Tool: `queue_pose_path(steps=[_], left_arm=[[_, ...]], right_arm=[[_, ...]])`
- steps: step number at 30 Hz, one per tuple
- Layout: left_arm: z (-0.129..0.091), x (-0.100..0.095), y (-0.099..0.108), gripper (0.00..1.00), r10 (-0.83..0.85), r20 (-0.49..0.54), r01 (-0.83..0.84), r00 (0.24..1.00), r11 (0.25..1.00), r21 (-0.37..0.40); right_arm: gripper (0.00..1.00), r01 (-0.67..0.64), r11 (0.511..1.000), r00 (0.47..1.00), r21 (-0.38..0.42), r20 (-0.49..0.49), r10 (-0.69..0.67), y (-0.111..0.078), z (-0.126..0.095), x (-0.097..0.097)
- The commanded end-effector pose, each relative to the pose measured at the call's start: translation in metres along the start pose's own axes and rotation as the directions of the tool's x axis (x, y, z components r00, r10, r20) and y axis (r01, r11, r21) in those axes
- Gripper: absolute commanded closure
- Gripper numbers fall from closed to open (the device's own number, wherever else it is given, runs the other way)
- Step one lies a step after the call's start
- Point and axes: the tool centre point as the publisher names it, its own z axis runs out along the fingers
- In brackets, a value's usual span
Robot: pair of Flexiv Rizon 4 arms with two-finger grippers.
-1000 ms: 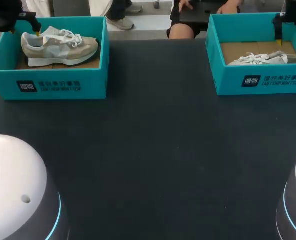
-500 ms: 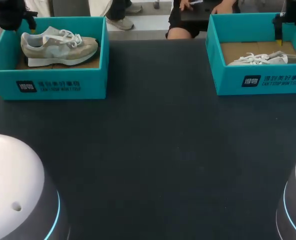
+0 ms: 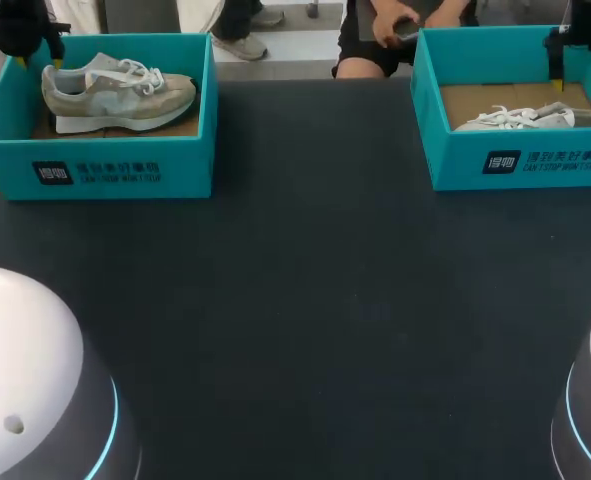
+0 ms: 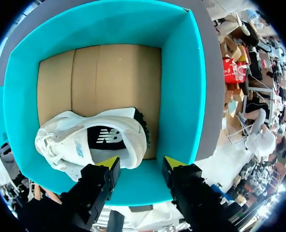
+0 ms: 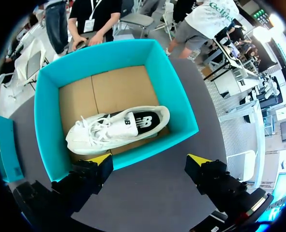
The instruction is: Take the shoe out of the shoebox, open the shoe tongue, remove and reinsert the insole, then place the shoe into the shoebox
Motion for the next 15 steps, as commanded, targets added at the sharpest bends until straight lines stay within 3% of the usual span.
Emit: queue_pose_path(steps=[1,10,15], left_arm=[[0.016,-0.002,0.012,0.46,-0.026,-0.006,0.026,1.0,0.998,0.053],[0.031,-0.004,0.003,0.47,-0.074,-0.024,0.076,0.997,0.992,0.103],[0.044,0.001,0.0,0.42,-0.101,-0.051,0.106,0.994,0.988,0.11]], right_arm=[[0.0,0.001,1.0,1.0,-0.001,-0.002,-0.001,-0.001,0.0,-0.001],[0.0,0.001,1.0,1.0,-0.001,-0.002,-0.001,-0.001,0.0,-0.001],[0.0,0.001,1.0,1.0,-0.001,-0.002,-0.001,-0.001,0.0,-0.001]])
